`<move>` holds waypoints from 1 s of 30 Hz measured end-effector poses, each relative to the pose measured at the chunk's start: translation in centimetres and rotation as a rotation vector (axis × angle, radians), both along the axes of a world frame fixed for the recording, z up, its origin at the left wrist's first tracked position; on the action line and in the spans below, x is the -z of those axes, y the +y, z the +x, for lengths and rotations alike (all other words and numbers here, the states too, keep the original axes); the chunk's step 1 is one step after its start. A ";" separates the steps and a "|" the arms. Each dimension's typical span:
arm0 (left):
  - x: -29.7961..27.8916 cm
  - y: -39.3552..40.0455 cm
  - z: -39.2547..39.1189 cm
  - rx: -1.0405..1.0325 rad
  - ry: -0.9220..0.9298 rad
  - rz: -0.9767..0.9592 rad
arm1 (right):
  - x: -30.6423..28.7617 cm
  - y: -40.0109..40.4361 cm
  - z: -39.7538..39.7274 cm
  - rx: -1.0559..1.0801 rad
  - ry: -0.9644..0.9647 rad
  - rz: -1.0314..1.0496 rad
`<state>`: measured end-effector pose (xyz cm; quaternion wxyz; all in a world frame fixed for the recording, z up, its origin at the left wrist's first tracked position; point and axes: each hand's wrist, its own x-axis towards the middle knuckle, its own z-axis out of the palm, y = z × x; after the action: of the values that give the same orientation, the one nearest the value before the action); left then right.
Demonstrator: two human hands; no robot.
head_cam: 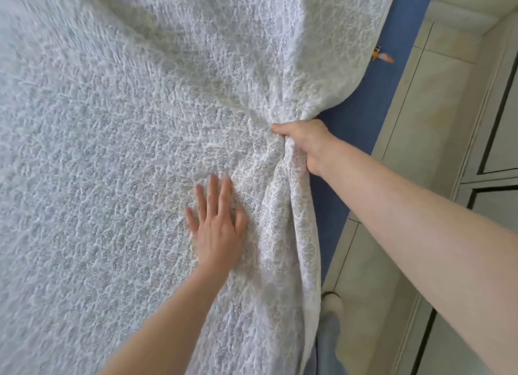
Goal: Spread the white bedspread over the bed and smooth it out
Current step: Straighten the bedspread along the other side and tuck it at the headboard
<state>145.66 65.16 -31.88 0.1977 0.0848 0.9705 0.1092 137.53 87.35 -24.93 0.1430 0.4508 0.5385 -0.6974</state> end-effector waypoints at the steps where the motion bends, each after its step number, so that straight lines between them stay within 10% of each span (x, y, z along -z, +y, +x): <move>1: 0.0 0.4 -1.4 -0.018 -0.003 0.022 | 0.4 0.2 0.3 0.084 0.037 0.051; 6: 0.0 1.0 -5.4 -0.019 -0.086 -0.037 | 2.8 3.5 4.1 0.436 -0.038 0.149; 16: -0.2 5.6 -6.6 -0.068 -0.132 -0.014 | -1.3 5.8 3.2 0.207 0.289 0.267; 25: 0.0 5.9 -6.4 -0.052 -0.124 -0.089 | 0.6 10.5 7.4 0.062 0.096 0.570; 30: -0.6 6.4 -6.8 -0.061 -0.135 -0.093 | 3.2 16.1 12.2 0.352 -0.095 0.728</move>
<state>138.90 71.56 -31.30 0.2630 0.0383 0.9611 0.0753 149.72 103.45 -28.16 -0.1226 0.5889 0.6577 -0.4535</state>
